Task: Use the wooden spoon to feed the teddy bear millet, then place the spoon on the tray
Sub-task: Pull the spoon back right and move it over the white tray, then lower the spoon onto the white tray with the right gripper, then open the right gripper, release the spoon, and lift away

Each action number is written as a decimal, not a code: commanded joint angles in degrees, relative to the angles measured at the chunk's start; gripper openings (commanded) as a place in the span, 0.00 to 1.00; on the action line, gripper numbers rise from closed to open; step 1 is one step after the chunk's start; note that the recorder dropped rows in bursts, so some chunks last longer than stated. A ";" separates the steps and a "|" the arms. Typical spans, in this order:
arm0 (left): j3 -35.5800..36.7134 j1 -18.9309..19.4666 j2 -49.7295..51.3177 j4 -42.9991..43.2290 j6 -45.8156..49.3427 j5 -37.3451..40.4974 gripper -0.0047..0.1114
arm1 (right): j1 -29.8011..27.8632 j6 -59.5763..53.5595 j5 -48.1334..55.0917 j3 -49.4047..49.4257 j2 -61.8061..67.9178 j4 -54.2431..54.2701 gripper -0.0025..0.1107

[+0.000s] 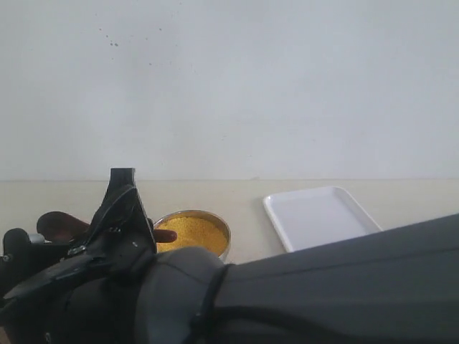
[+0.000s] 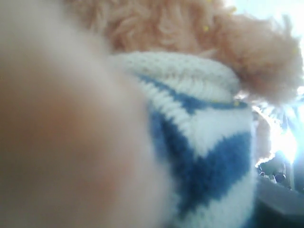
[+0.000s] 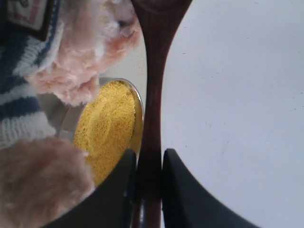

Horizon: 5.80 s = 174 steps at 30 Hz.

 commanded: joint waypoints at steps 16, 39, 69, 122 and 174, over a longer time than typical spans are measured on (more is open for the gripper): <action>0.20 0.15 0.00 -1.96 0.89 2.56 0.07 | -4.24 3.94 1.77 0.23 -3.39 5.35 0.02; 0.20 0.15 0.00 -3.46 2.19 2.56 0.07 | -43.35 -16.74 -23.76 22.26 -23.09 55.81 0.02; -7.93 0.15 0.00 -8.48 27.21 -5.38 0.07 | -50.93 -19.32 -34.19 28.65 -23.10 72.06 0.02; -10.62 -0.67 1.62 -8.48 27.21 -7.25 0.07 | -55.00 -24.50 -27.11 3.06 7.59 69.01 0.03; -10.62 -0.67 1.62 -8.48 27.00 -7.16 0.07 | -57.62 -9.47 -42.60 16.71 -26.61 68.13 0.02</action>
